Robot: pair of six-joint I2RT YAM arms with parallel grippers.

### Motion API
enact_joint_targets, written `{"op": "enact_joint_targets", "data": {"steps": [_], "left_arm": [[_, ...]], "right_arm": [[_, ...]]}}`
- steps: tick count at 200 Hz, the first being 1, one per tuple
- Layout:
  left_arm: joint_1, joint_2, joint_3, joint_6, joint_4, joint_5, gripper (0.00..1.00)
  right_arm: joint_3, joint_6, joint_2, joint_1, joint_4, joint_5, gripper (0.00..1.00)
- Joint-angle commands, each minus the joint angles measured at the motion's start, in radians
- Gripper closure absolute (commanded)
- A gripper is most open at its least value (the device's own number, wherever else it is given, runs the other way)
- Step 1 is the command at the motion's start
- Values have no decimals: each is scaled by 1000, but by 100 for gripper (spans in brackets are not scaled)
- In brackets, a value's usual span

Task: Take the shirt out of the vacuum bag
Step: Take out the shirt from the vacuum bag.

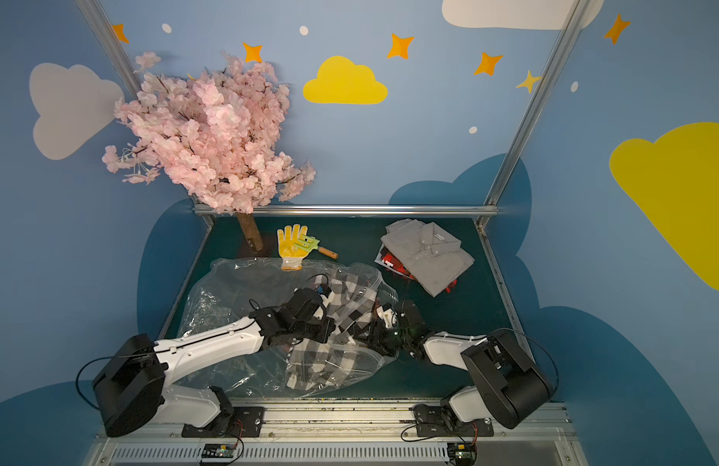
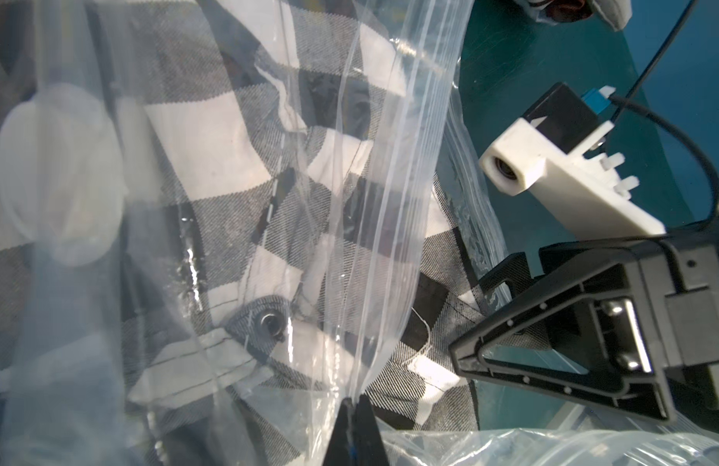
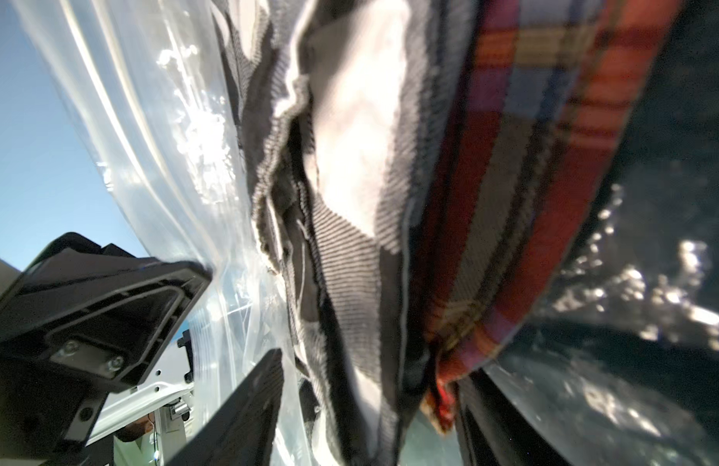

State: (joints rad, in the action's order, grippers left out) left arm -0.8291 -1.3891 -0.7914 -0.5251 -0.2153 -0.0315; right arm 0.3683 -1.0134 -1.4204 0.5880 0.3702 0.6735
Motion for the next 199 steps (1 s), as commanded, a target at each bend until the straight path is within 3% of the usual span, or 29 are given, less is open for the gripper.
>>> {"op": "enact_joint_targets", "data": {"steps": [1,61,89,148,183,199], "left_arm": [[2,25,11,-8,-1,-18,97],[2,27,4,-2,-6,-15,97],[3,27,3,-4,0,-20,97],[3,51,0,-11,-2,-31,97],[2,55,-5,-16,2,-42,97],[3,58,-4,-19,2,-48,97]], "right_arm": [[12,-7,18,7,21,-7,34],[25,22,147,47,-245,10,33],[-5,14,178,67,-285,23,30],[-93,-60,183,121,-139,49,24],[-94,-68,61,142,-19,47,24],[-107,-111,-26,150,135,59,24]]}}
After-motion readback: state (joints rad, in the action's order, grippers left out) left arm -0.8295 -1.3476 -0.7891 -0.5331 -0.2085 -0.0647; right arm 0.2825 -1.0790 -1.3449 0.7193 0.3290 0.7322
